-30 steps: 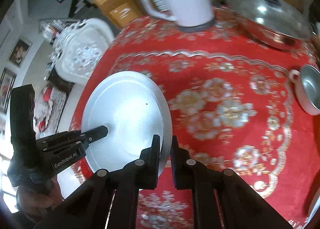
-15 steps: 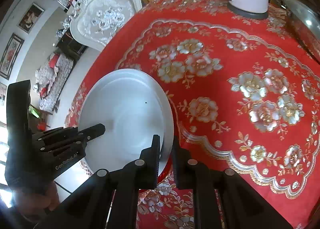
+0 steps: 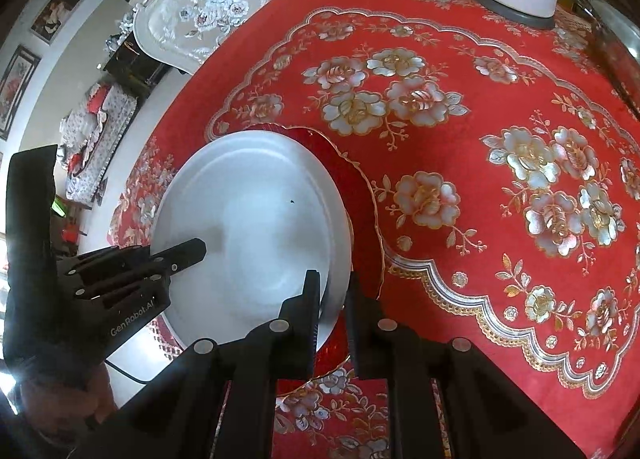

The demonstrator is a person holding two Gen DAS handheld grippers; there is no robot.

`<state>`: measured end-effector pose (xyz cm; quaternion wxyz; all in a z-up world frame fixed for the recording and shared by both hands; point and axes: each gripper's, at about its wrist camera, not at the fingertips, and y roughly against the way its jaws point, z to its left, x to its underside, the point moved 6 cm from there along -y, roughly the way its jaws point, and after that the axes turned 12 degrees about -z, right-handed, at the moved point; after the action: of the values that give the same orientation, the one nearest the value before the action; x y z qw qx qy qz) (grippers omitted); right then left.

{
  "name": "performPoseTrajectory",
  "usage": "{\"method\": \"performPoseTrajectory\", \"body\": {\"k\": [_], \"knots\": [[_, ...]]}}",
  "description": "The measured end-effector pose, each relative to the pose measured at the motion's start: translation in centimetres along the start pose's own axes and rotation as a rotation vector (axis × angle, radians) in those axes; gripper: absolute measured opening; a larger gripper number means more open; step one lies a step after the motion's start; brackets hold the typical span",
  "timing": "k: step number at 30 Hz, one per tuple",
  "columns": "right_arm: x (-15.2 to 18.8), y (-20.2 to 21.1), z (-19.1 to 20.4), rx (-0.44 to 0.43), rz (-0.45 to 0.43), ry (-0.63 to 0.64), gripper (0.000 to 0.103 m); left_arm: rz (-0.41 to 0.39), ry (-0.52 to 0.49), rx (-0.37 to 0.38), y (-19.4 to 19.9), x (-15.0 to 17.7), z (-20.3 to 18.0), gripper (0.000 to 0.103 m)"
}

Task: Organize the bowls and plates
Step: 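Lower the white plate onto the stickered red plate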

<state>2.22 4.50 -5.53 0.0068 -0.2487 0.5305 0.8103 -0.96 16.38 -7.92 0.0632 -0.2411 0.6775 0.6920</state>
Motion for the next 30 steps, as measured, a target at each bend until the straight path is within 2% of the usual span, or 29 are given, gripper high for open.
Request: {"method": "performPoseTrajectory", "body": {"k": [24,30], "knots": [[0.4,-1.5,-0.1,0.018,0.033,0.020,0.017,-0.007,-0.022,-0.043,-1.1,0.1,0.0,0.015],[0.3,-1.2,0.0,0.006,0.032,0.017,0.023,-0.003,-0.031,-0.048,-1.2,0.4,0.0,0.017]]}}
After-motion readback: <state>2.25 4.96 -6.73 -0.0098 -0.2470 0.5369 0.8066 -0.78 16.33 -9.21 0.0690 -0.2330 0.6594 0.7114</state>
